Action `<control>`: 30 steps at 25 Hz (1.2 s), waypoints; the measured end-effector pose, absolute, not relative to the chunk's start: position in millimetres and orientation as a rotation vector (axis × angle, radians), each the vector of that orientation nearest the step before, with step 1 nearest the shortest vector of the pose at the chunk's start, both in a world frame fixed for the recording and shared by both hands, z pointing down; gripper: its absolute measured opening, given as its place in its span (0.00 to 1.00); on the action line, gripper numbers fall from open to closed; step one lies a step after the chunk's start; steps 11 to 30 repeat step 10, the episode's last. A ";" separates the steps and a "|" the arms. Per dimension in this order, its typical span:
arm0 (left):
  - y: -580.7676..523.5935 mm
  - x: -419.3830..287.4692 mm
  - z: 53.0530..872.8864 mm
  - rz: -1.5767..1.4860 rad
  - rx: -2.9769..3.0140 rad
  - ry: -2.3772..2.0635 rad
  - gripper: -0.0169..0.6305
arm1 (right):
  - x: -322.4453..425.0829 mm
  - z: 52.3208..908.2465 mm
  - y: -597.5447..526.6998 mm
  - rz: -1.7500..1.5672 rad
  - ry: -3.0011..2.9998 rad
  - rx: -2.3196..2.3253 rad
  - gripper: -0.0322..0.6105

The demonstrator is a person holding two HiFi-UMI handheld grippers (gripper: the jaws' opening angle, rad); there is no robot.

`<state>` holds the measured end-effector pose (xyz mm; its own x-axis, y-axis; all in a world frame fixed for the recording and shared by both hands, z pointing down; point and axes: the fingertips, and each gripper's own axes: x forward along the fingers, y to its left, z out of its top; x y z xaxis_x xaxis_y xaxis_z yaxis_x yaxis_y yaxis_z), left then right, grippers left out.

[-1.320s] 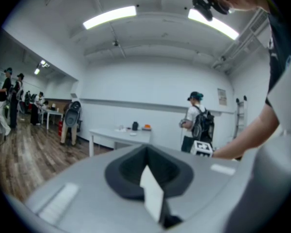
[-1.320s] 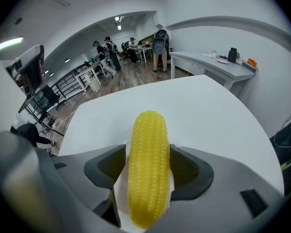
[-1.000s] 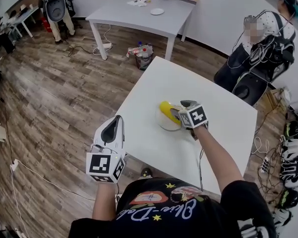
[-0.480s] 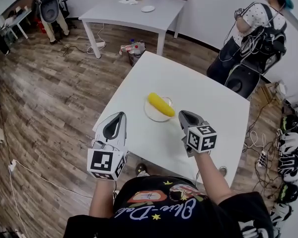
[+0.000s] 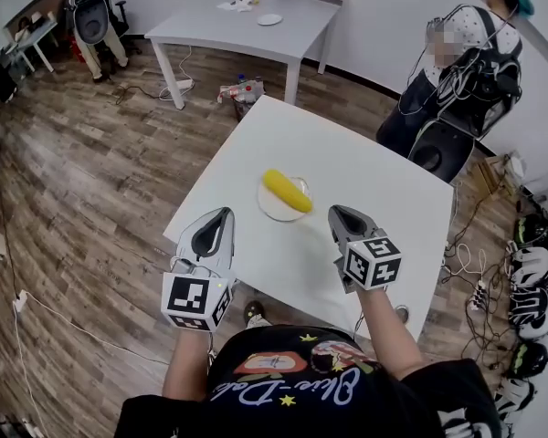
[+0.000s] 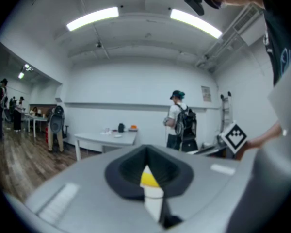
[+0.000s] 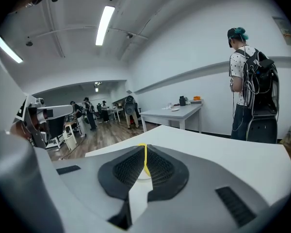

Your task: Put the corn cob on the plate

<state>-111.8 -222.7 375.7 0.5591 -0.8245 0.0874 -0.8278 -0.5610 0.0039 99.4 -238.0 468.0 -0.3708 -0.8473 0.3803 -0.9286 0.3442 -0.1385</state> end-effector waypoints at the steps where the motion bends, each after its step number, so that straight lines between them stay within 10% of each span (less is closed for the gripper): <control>1: -222.1 -110.5 374.5 0.116 2.734 -1.454 0.02 | 100.2 465.9 -237.4 0.485 -2.374 1.597 0.09; 30: -216.1 -105.6 369.7 0.133 2.723 -1.477 0.02 | 106.9 463.2 -237.7 0.398 -2.359 1.550 0.09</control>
